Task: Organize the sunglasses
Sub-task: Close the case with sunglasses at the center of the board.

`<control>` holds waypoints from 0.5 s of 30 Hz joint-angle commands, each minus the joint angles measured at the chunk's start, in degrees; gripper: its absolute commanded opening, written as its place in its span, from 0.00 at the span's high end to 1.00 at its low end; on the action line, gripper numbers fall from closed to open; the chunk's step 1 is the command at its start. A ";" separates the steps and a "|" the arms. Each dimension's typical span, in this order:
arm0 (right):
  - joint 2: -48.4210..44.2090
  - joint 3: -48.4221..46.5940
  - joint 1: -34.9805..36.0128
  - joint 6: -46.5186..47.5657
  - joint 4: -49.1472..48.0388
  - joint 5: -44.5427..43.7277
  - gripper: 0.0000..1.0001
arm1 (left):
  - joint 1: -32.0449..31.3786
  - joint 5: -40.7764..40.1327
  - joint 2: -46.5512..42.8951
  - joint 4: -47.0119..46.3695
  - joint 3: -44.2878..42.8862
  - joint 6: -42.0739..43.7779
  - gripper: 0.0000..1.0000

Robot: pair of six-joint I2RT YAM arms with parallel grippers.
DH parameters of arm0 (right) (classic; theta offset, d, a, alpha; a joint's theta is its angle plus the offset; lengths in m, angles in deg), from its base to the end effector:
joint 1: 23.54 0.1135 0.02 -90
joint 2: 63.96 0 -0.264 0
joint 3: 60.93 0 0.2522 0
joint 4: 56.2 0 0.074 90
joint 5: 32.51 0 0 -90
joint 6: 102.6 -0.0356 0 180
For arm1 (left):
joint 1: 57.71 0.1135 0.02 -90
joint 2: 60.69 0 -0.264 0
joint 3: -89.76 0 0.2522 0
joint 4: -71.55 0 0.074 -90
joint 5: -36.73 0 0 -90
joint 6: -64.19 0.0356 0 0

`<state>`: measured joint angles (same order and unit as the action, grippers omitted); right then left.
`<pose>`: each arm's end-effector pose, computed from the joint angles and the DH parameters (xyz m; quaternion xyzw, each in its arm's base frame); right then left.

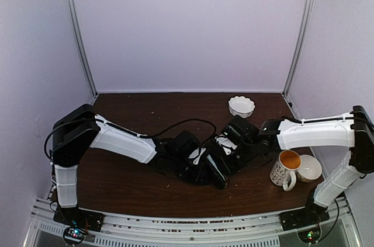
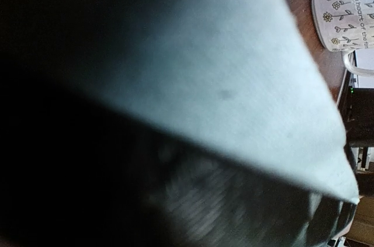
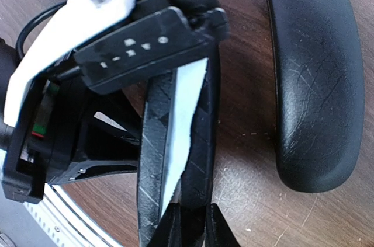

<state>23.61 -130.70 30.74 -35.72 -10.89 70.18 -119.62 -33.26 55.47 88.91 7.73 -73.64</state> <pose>0.1677 0.2466 0.2032 -0.2844 0.9242 0.2284 0.1131 0.1833 -0.3693 0.1249 0.1708 0.9157 -0.3600 0.0527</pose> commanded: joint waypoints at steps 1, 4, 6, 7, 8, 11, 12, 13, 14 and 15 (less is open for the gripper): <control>0.67 -4.09 3.70 -0.78 1.05 2.83 0.81 | 0.59 -1.36 1.18 -5.49 -2.50 0.69 0.81; 0.23 -5.31 4.74 -1.28 3.02 1.62 0.69 | 0.65 -1.43 1.30 -5.70 -2.23 0.78 0.81; -0.57 -5.86 4.88 -1.92 4.32 0.99 0.61 | 0.74 -1.44 1.45 -5.93 -2.01 0.74 0.81; -1.16 -6.27 4.92 -2.20 5.17 0.68 0.59 | 0.74 -1.46 1.48 -6.07 -1.85 0.69 0.81; -1.99 -6.71 4.95 -2.36 5.98 0.45 0.58 | 0.74 -1.44 1.48 -6.19 -1.72 0.68 0.81; -5.92 -7.55 4.90 -2.60 8.27 -0.04 0.54 | 0.82 -1.38 1.37 -6.68 -1.35 0.78 0.81; -8.02 -7.54 4.94 -2.70 8.80 -0.01 0.53 | 0.83 -1.42 1.17 -6.76 -1.22 0.79 0.81; -9.28 -7.44 4.89 -2.65 9.06 -0.19 0.51 | 0.83 -1.65 0.81 -7.03 -0.91 0.86 0.81; -11.52 -7.19 4.82 -2.60 9.46 -0.88 0.50 | 0.83 -1.87 0.23 -7.49 -0.41 1.02 0.80; -12.95 -6.88 4.72 -2.52 9.81 -2.10 0.48 | 0.83 -2.47 -0.72 -7.86 0.56 1.07 0.80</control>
<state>17.75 -136.27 35.79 -37.86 -3.98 71.01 -119.16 -34.20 55.80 84.85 7.09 -73.49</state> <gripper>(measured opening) 0.499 0.195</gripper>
